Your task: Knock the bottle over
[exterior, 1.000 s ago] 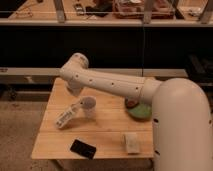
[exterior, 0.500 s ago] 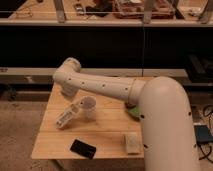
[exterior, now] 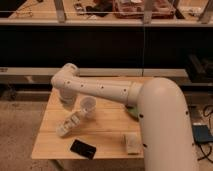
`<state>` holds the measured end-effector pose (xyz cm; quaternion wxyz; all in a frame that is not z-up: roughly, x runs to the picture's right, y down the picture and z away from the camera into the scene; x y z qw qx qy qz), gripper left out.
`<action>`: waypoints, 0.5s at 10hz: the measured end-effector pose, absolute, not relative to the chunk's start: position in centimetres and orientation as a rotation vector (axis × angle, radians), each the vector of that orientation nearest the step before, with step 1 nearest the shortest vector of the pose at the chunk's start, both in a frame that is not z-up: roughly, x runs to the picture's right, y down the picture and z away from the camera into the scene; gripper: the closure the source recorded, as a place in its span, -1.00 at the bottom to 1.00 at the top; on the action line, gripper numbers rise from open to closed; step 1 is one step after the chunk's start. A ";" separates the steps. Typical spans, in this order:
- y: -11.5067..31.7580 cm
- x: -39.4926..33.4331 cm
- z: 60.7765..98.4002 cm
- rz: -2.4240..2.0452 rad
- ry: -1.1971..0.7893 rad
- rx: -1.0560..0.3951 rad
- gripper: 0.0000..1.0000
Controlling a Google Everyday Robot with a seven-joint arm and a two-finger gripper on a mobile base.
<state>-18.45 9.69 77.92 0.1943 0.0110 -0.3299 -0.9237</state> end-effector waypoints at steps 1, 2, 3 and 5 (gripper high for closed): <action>10.1 -16.6 75.5 -2.601 -0.955 0.004 1.00; 11.4 -12.8 71.8 -2.605 -0.994 -0.079 1.00; 12.9 -8.7 68.5 -2.572 -1.007 -0.191 1.00; 14.4 -4.7 65.4 -2.524 -1.007 -0.305 0.97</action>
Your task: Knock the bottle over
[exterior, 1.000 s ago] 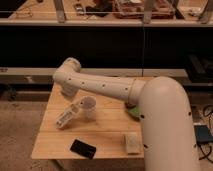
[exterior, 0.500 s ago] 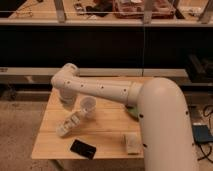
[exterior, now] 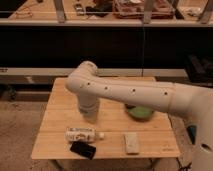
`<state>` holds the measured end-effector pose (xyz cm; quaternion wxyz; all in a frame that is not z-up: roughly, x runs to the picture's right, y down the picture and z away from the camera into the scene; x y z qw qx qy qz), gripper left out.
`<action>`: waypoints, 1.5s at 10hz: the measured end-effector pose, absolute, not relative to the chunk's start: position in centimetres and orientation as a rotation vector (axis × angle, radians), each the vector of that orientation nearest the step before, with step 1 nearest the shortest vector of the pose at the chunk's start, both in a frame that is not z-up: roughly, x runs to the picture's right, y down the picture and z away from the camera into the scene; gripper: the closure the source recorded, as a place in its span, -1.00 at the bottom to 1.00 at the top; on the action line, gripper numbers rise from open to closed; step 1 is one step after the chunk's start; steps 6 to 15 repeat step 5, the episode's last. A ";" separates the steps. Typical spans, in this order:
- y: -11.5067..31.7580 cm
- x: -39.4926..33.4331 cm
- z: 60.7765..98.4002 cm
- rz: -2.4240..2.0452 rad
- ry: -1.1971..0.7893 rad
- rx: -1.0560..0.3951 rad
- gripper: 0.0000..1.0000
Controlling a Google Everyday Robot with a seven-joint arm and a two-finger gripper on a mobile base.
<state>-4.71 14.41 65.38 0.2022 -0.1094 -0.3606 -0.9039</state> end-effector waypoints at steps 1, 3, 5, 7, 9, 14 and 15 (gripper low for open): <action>14.8 -3.9 64.7 -2.514 -1.007 -0.331 0.79; 14.8 -4.1 64.7 -2.518 -1.009 -0.329 0.42; 14.8 -3.9 64.7 -2.514 -1.008 -0.331 0.02; 14.8 -3.9 64.7 -2.514 -1.008 -0.331 0.02; 14.8 -3.9 64.7 -2.514 -1.008 -0.331 0.02; 14.8 -3.9 64.7 -2.514 -1.008 -0.331 0.02; 14.8 -3.9 64.7 -2.514 -1.008 -0.331 0.02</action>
